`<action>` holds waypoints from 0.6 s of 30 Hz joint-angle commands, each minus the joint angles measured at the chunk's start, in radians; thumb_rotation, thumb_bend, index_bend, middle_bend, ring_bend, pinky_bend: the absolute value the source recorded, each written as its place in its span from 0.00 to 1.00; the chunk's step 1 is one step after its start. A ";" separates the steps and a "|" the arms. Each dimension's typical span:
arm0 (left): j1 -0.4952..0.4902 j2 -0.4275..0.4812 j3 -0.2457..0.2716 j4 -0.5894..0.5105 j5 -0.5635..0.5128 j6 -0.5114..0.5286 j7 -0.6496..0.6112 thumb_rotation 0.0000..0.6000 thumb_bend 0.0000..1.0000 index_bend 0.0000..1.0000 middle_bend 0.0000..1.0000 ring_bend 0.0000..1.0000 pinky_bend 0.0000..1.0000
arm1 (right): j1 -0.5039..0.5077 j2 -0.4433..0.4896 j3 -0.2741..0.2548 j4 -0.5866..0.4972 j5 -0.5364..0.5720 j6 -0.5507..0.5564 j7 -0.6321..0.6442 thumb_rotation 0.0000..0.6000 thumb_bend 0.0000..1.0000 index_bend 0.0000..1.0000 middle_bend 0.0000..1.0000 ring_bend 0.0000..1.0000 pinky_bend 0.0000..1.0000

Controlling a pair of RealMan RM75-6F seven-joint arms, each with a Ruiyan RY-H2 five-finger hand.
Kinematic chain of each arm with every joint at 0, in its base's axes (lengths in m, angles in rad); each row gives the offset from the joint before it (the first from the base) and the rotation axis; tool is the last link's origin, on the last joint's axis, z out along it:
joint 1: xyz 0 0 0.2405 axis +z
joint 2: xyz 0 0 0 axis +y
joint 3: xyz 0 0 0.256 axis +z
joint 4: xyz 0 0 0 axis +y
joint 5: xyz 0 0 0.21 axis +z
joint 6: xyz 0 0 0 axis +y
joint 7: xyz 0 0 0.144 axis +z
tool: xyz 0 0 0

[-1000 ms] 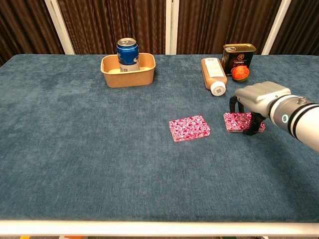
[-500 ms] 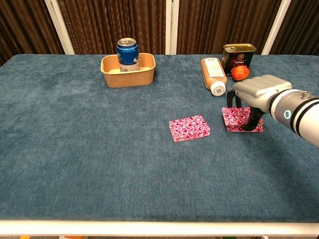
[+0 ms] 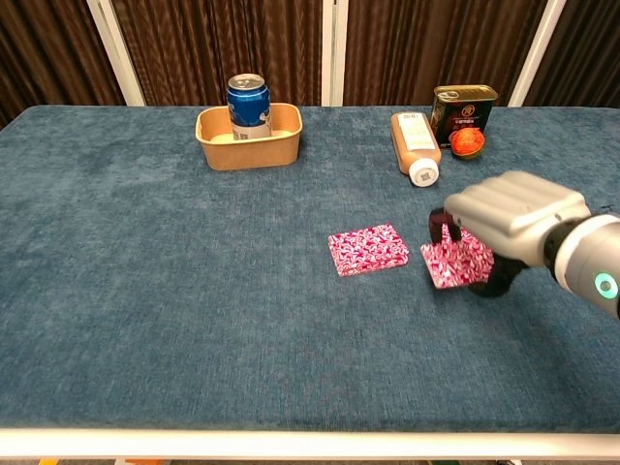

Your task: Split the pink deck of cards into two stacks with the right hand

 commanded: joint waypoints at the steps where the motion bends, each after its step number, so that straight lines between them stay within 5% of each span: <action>1: 0.000 0.000 0.000 -0.001 0.000 0.000 0.000 1.00 0.00 0.17 0.16 0.07 0.16 | -0.011 -0.009 -0.013 -0.003 -0.014 0.004 -0.008 1.00 0.20 0.38 0.38 0.70 0.82; 18: 0.000 0.000 -0.001 0.006 -0.003 -0.001 -0.014 1.00 0.00 0.17 0.16 0.07 0.16 | -0.034 -0.033 -0.019 0.036 0.015 -0.043 -0.026 1.00 0.18 0.33 0.34 0.70 0.82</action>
